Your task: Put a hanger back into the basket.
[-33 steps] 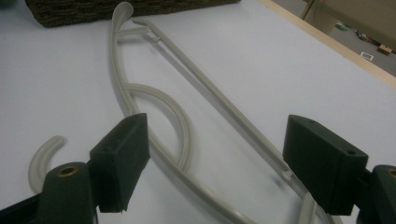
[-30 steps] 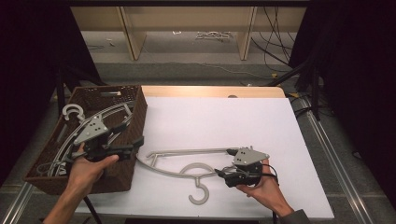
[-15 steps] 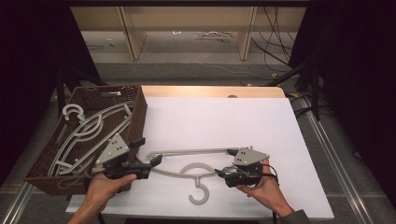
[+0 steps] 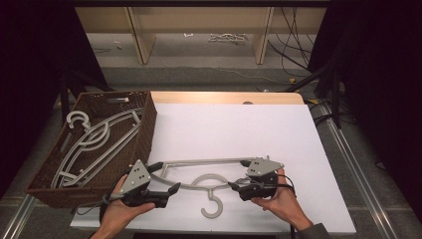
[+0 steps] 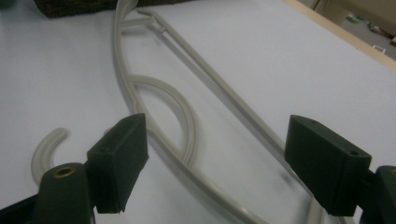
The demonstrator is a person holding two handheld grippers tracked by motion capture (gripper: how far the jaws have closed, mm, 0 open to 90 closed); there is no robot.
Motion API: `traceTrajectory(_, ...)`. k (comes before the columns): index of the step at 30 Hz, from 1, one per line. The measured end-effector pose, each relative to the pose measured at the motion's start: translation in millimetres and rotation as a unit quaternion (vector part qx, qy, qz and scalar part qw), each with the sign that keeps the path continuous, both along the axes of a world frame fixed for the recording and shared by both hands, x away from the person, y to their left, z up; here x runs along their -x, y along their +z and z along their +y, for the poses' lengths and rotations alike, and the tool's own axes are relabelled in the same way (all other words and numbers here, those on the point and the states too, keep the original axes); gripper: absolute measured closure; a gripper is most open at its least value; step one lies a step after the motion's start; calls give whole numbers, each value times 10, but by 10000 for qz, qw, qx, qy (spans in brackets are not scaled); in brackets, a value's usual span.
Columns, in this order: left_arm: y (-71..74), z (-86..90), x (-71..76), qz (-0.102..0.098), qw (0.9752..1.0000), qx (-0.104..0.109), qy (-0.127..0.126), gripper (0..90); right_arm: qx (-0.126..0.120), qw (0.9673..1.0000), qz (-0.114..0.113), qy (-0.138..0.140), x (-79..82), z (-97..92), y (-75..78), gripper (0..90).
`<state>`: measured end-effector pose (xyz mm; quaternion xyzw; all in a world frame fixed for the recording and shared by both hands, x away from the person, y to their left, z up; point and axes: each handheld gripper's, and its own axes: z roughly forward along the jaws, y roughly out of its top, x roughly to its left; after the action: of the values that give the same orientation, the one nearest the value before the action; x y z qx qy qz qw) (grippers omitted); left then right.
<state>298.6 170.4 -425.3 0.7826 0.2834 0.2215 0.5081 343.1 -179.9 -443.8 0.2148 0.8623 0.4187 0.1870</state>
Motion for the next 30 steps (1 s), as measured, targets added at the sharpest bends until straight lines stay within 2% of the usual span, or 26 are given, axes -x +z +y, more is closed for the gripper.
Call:
traceTrajectory(1,-15,-10,5,-23,9999,-122,-24,165,63,10000,60,18,-7,4,-10,208)
traceTrajectory(4,-62,-56,20,49,9998,-157,-129,166,201,9995,226,97,-36,41,-58,193)
traceTrajectory(7,-86,-84,27,103,9995,-219,-198,167,458,9979,385,251,-78,82,-115,189)
traceTrajectory(9,-96,-96,28,83,9993,-251,-255,168,656,9958,554,331,-107,111,-159,191)
traceTrajectory(11,-105,-104,32,93,9992,-267,-282,168,797,9942,616,366,-133,138,-208,193)
traceTrajectory(13,-118,-112,37,162,9993,-207,-278,167,907,9920,797,360,-156,155,-229,217)
traceTrajectory(15,-120,-111,36,170,9993,-197,-268,168,954,9908,855,437,-180,166,-254,254)
traceTrajectory(17,-119,-109,33,151,9993,-234,-260,168,1031,9897,878,473,-198,169,-271,254)
traceTrajectory(22,-129,-125,30,177,9990,-231,-329,169,1016,9892,926,499,-253,171,-285,287)
traceTrajectory(26,-136,-133,34,191,9989,-256,-334,170,1105,9869,997,618,-309,173,-299,354)
traceTrajectory(27,-131,-128,26,132,9987,-313,-385,171,1143,9861,1008,666,-327,175,-302,375)
traceTrajectory(30,-134,-127,27,139,9987,-289,-404,172,1249,9830,1103,768,-364,191,-299,434)
